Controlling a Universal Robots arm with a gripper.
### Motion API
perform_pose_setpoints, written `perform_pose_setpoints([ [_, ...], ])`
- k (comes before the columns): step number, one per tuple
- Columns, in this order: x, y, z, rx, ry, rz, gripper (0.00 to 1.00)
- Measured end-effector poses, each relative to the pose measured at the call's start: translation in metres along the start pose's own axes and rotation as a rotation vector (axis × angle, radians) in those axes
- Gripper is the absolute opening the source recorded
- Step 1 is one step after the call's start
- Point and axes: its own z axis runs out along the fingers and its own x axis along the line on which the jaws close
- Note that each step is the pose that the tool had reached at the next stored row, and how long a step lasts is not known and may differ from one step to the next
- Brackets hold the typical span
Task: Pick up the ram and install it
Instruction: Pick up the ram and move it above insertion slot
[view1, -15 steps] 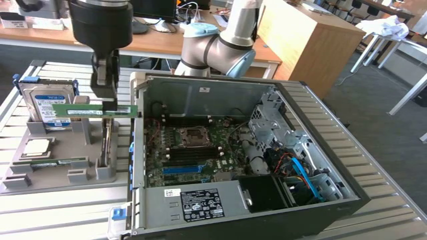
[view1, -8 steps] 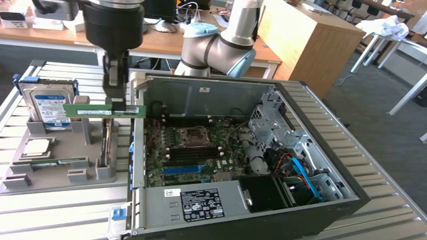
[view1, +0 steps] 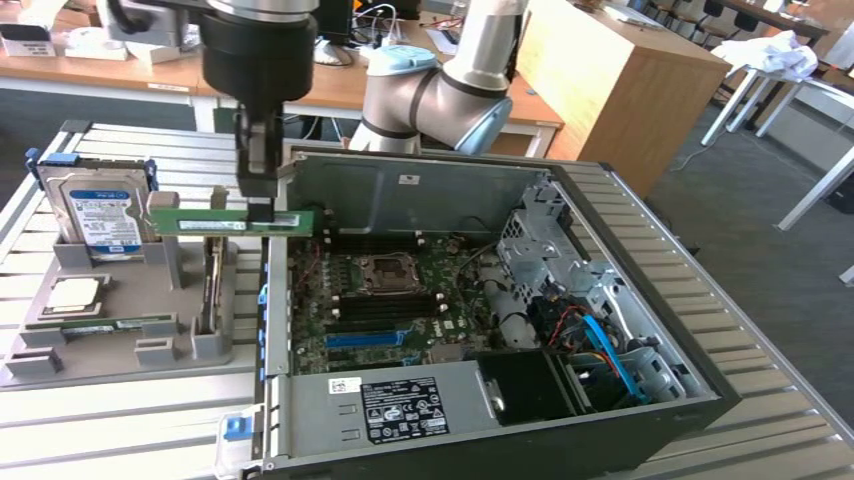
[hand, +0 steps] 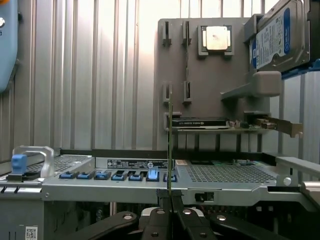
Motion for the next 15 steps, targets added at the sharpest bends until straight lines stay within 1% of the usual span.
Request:
perform_pose_setpoints([
  [15,0.000,-0.0402,-0.0003,-0.0008,-0.0001,0.000,0.12],
])
